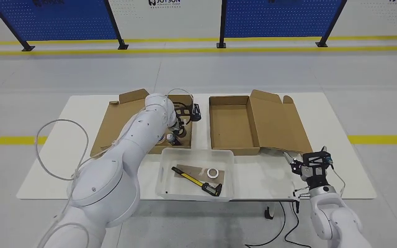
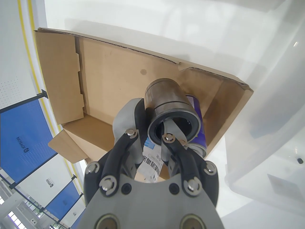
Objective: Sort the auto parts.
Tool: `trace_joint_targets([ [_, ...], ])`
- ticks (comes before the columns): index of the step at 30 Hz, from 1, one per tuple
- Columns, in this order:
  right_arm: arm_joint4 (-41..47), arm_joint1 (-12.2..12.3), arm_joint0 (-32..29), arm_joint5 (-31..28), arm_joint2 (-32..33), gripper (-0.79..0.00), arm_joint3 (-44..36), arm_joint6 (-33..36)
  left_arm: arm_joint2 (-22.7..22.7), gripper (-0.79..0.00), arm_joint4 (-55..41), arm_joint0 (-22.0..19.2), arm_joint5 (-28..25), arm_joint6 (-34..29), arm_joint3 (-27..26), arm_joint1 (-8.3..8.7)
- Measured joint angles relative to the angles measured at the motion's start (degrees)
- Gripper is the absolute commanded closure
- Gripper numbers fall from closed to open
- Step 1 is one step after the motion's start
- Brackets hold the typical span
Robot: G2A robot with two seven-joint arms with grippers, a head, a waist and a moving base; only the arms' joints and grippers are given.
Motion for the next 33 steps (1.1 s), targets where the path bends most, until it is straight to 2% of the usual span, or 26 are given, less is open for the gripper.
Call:
trace_joint_targets([
  [9, 0.0, 0.0, 0.0, 0.0, 0.0, -0.785, 0.0, 0.0, -0.3, -0.009, 0.2, 0.5, 0.2, -0.2, 0.1, -0.30],
  [15, 0.0, 0.0, 0.0, 0.0, 0.0, -0.785, 0.0, 0.0, -0.5, -0.259, 0.5, 0.5, 0.5, 0.0, 0.2, -0.43],
  [18, 0.0, 0.0, 0.0, 0.0, 0.0, -0.785, 0.0, 0.0, -0.6, -0.280, 0.6, 0.4, 0.6, 0.2, 0.1, -0.50],
  [24, 0.0, 0.0, 0.0, 0.0, 0.0, -0.785, 0.0, 0.0, -0.8, -0.268, 0.9, 0.2, 1.0, 0.8, 0.1, -0.58],
  [27, 0.0, 0.0, 0.0, 0.0, 0.0, -0.785, 0.0, 0.0, -1.0, -0.296, 1.1, -0.4, 1.8, 1.9, -0.1, -0.55],
  [28, 0.0, 0.0, 0.0, 0.0, 0.0, -0.785, 0.0, 0.0, -1.1, -0.357, 1.2, -0.7, 2.1, 2.5, -0.1, -0.51],
  [31, 0.0, 0.0, 0.0, 0.0, 0.0, -0.785, 0.0, 0.0, -1.6, -0.705, 0.9, -1.6, 3.5, 5.2, 0.0, -0.27],
  [32, 0.0, 0.0, 0.0, 0.0, 0.0, -0.785, 0.0, 0.0, -1.8, -0.785, 0.7, -1.8, 3.9, 6.0, 0.0, -0.19],
  [33, 0.0, 0.0, 0.0, 0.0, 0.0, -0.785, 0.0, 0.0, -2.0, -0.785, 0.5, -2.0, 4.4, 6.8, 0.1, -0.09],
])
